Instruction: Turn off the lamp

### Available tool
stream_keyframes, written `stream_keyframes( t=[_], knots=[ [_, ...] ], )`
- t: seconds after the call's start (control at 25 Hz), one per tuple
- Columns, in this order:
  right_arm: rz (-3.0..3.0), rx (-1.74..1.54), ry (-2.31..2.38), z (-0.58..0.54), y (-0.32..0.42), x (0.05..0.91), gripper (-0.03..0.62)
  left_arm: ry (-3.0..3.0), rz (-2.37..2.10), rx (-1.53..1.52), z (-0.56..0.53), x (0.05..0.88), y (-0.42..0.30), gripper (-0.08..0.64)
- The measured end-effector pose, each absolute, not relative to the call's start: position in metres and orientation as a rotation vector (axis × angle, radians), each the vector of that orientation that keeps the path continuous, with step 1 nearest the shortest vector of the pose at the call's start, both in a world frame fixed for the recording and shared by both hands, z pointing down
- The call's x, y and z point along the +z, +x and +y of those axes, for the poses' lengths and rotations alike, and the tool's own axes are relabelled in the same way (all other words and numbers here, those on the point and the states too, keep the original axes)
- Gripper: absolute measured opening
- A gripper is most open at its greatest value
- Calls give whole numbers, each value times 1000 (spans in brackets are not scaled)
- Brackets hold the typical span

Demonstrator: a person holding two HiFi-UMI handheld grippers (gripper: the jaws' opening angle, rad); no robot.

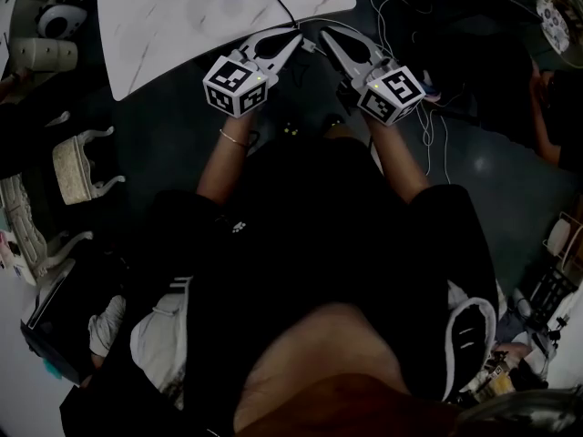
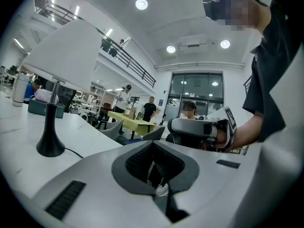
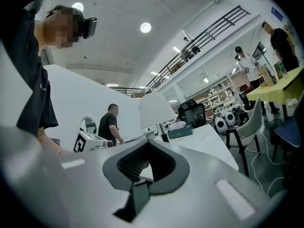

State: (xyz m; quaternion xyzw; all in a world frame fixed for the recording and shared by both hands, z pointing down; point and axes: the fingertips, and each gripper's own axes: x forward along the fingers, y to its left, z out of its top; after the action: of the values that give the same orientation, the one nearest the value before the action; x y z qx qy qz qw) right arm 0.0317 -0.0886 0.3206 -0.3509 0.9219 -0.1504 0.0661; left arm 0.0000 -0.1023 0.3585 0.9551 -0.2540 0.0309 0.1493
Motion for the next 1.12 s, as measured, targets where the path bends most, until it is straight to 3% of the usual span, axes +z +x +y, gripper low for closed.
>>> stream_keyframes(
  t=[1.12],
  knots=[
    [2759, -455, -1092, -89, 40, 311, 0, 2729, -736, 66, -109, 359, -4, 6]
  ],
)
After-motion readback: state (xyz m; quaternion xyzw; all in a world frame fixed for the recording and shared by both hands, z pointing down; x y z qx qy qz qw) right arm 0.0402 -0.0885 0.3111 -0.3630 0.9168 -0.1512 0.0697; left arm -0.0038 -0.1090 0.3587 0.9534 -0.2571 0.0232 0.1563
